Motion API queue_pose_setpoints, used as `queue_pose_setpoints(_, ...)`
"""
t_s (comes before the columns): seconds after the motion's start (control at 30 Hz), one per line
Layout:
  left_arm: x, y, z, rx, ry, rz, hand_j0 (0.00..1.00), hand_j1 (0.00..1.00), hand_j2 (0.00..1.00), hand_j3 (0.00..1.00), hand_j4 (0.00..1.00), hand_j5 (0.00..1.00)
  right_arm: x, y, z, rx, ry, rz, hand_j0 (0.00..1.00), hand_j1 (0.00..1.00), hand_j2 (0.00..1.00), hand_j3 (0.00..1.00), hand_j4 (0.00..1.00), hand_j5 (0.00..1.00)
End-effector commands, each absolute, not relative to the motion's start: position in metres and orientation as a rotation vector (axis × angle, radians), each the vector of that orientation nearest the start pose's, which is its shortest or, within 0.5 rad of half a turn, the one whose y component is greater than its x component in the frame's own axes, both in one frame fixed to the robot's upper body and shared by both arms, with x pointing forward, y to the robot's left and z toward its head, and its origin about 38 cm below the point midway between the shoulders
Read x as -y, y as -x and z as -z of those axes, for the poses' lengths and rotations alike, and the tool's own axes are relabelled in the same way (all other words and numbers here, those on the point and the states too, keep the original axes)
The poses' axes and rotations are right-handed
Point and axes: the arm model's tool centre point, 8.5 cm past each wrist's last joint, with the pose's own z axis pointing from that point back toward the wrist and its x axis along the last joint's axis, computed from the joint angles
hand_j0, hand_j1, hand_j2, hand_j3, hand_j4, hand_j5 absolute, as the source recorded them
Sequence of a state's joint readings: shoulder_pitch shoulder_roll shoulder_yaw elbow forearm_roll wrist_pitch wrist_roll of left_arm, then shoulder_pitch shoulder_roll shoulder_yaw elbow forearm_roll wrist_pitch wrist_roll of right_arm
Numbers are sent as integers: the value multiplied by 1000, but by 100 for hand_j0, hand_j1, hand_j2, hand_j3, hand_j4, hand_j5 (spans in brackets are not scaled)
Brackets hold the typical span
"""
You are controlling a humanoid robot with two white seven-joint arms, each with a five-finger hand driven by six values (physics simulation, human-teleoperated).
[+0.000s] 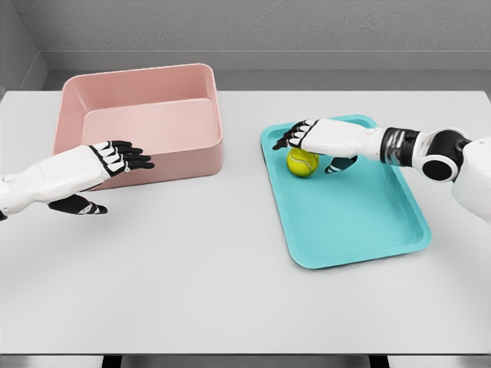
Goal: Put the tennis from the blue tray into the pink basket with both arms
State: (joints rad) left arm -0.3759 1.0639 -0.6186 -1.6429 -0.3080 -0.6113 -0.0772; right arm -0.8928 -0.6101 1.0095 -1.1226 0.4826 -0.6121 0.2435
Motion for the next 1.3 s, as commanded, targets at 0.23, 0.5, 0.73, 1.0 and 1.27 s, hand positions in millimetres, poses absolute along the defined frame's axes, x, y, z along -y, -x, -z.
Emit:
queue_pose_setpoints(0.23,-334,-363,-207,1699,-357,1858,100,100,100,100,100,100,228,-486,-165,1480,353,-2128,97,97,97,97,97,97)
queue_pose_setpoints(0.5,-335,-358,-199,1686,-335,1847,100,100,100,100,100,100,227,-486,-165,1480,350,-2129,97,97,97,97,97,97)
queue_pose_setpoints(0.73,-335,-358,-199,1688,-326,1839,100,100,100,100,100,100,227,-485,-163,1475,346,-2129,96,96,96,96,96,96)
queue_pose_setpoints(1.0,-335,-358,-199,1690,-326,1835,100,100,100,100,100,100,227,-486,-161,1470,343,-2123,95,95,95,95,95,95)
queue_pose_setpoints(1.27,-335,-358,-198,1688,-325,1835,100,100,100,100,100,100,228,-485,-157,1464,337,-2125,95,95,95,95,95,95)
